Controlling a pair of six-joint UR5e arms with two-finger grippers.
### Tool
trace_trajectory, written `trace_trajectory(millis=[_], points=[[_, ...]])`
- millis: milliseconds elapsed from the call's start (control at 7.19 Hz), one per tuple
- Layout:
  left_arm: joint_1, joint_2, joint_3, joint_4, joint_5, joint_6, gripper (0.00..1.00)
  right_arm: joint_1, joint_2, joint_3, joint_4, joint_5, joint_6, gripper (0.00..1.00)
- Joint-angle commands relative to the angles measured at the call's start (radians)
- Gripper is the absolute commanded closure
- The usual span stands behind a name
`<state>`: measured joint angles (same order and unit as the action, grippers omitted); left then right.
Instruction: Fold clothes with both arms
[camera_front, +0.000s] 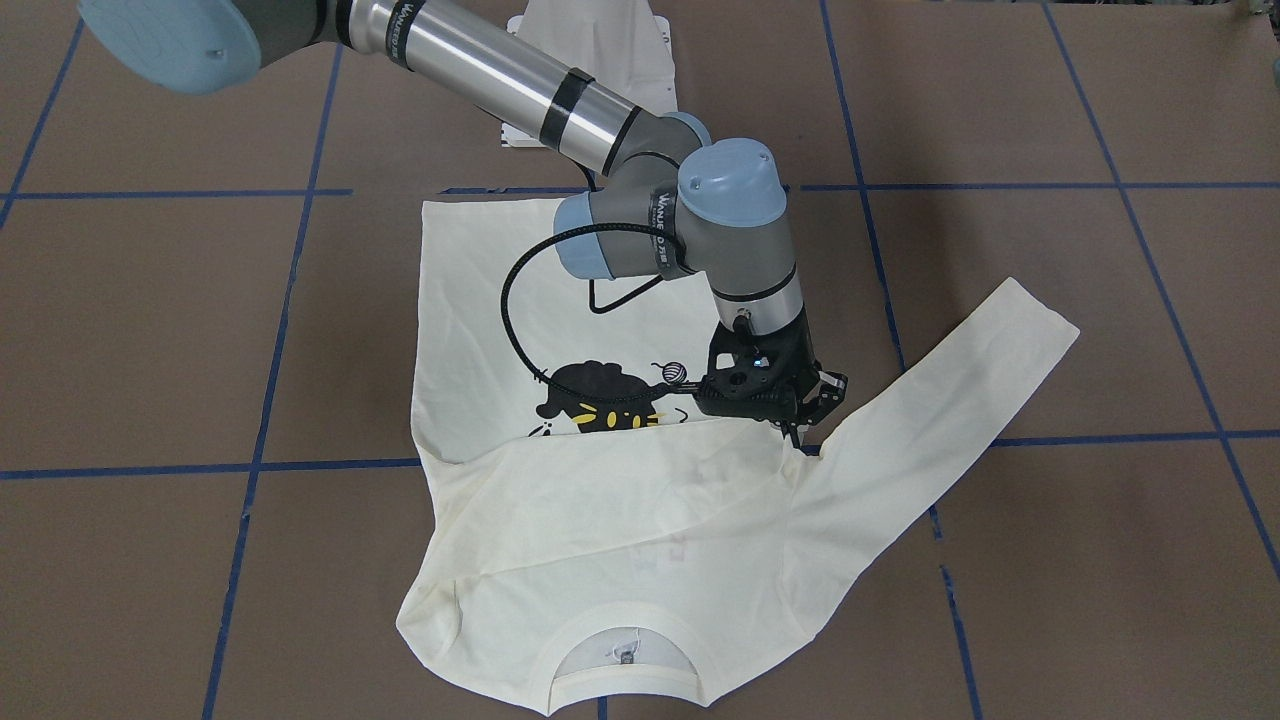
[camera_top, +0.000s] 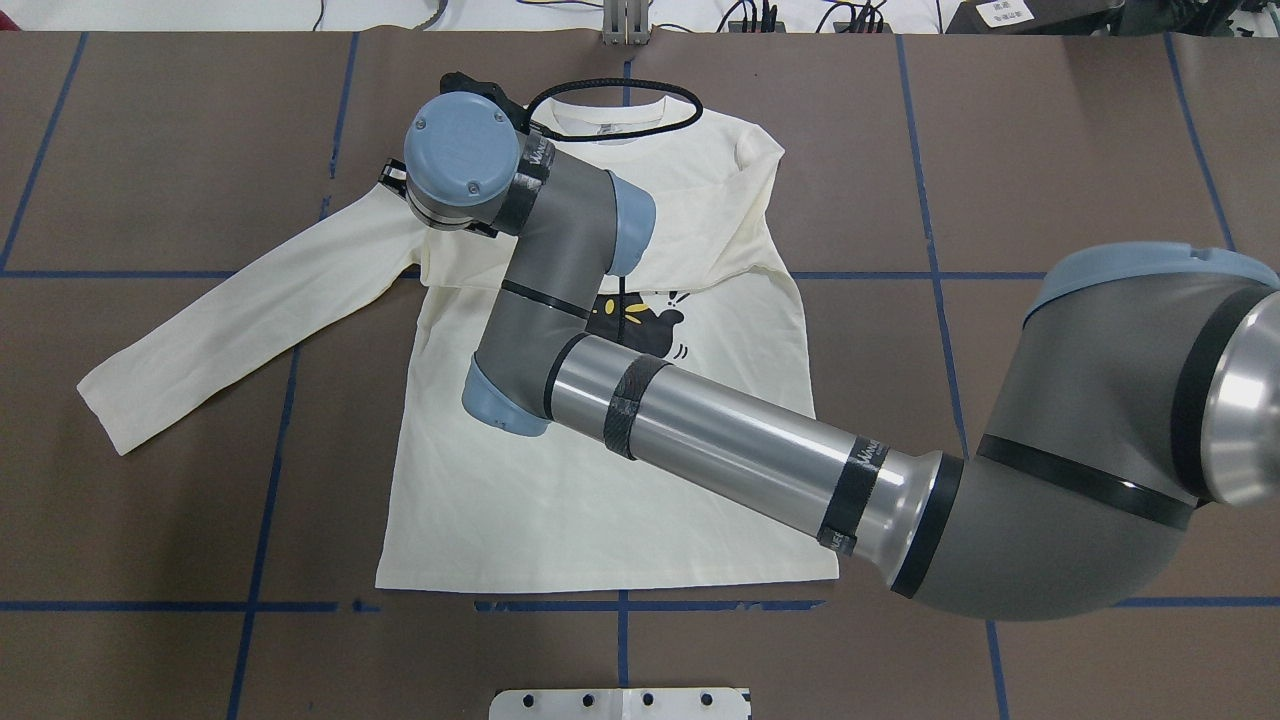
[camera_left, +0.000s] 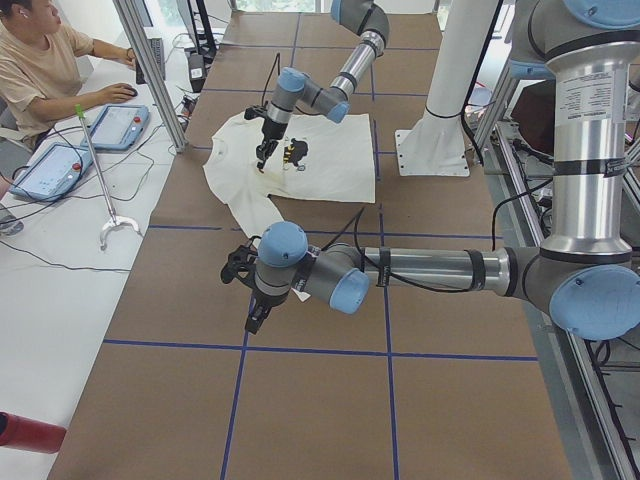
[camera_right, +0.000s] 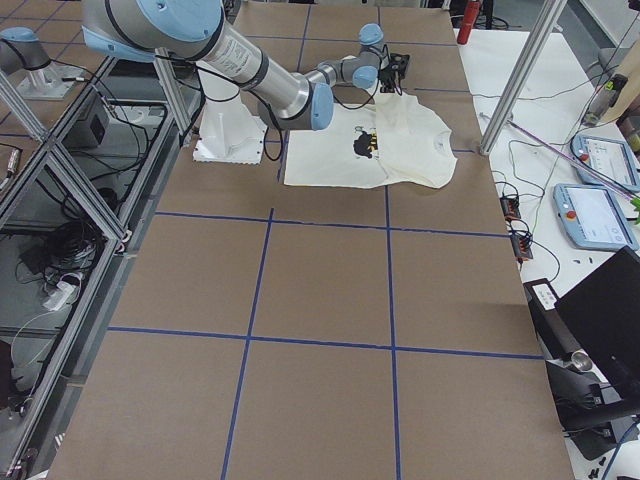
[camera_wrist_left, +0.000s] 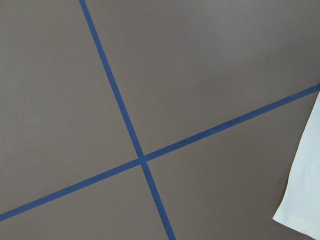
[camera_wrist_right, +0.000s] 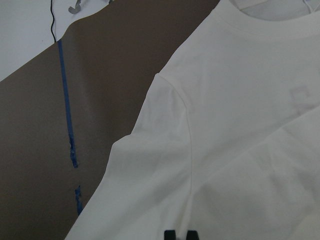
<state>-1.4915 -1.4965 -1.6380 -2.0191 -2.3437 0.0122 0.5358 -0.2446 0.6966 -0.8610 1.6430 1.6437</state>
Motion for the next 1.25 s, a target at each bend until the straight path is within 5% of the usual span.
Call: trace_trajectory(millis=[0, 139, 418, 557, 835, 1113], points=[[0.046, -0.004, -0.006, -0.057, -0.006, -0.104, 0.0, -0.017, 0.025, -0.02, 0.005, -0.031, 0.004, 0.01], [0.144, -0.002, -0.002, -0.137, -0.041, -0.285, 0.0, -0.019, 0.022, -0.006, -0.003, -0.029, 0.057, 0.01], [0.333, -0.001, 0.01, -0.277, -0.026, -0.667, 0.0, 0.001, -0.289, 0.461, -0.12, -0.011, 0.087, 0.01], [0.383, 0.014, 0.013, -0.289, -0.004, -0.748, 0.0, 0.051, -0.385, 0.56, -0.177, 0.106, 0.088, 0.01], [0.451, 0.068, 0.01, -0.369, 0.018, -0.842, 0.03, 0.142, -0.567, 0.784, -0.268, 0.207, 0.081, 0.01], [0.474, 0.064, 0.032, -0.369, 0.055, -0.844, 0.1, 0.144, -0.61, 0.824, -0.262, 0.205, 0.07, 0.01]])
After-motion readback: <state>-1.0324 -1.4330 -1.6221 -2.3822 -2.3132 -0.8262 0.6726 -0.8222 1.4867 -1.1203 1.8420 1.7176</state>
